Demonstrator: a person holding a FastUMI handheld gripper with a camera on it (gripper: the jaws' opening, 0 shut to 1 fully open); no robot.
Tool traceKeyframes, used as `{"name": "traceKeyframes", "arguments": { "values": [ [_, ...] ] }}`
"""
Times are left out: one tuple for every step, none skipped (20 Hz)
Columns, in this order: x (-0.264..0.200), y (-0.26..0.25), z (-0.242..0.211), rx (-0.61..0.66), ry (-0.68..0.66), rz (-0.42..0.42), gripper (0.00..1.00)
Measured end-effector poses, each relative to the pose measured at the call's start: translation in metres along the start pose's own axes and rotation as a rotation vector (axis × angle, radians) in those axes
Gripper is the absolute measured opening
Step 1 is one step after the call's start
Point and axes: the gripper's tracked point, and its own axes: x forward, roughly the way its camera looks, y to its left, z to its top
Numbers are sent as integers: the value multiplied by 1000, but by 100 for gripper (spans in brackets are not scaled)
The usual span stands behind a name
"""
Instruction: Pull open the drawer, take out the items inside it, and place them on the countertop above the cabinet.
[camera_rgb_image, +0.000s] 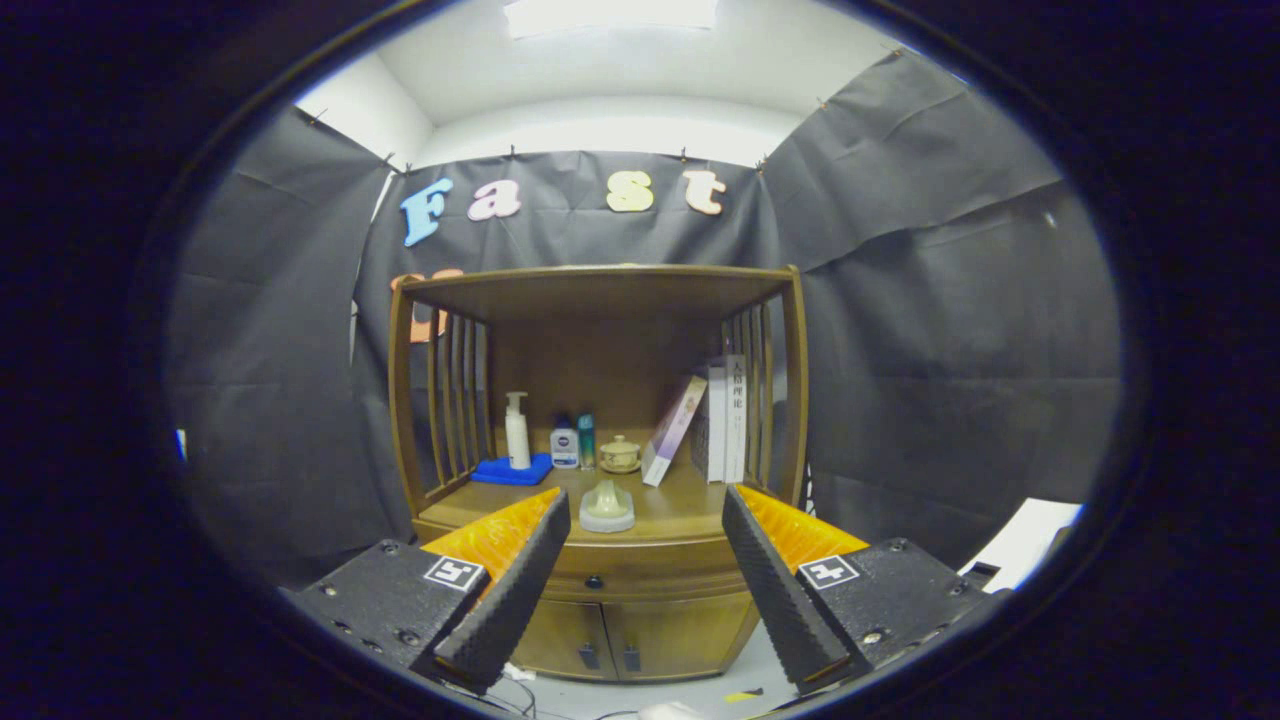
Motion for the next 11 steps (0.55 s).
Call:
{"name": "traceKeyframes", "arguments": {
  "values": [
    [-4,2,2,2,-3,5,99],
    [-7,3,5,5,-9,11,99],
    [-9,4,7,9,-16,14,99],
    [-11,4,8,11,-19,15,99],
    [-14,4,9,12,-21,14,99],
    [-15,5,9,14,-22,17,99],
    [-15,7,9,13,-21,19,99],
    [-16,9,9,12,-21,23,99],
    [-17,10,8,10,-19,23,99],
    [-17,11,8,10,-20,26,99],
    [-16,13,9,12,-22,30,99]
  ]
}}
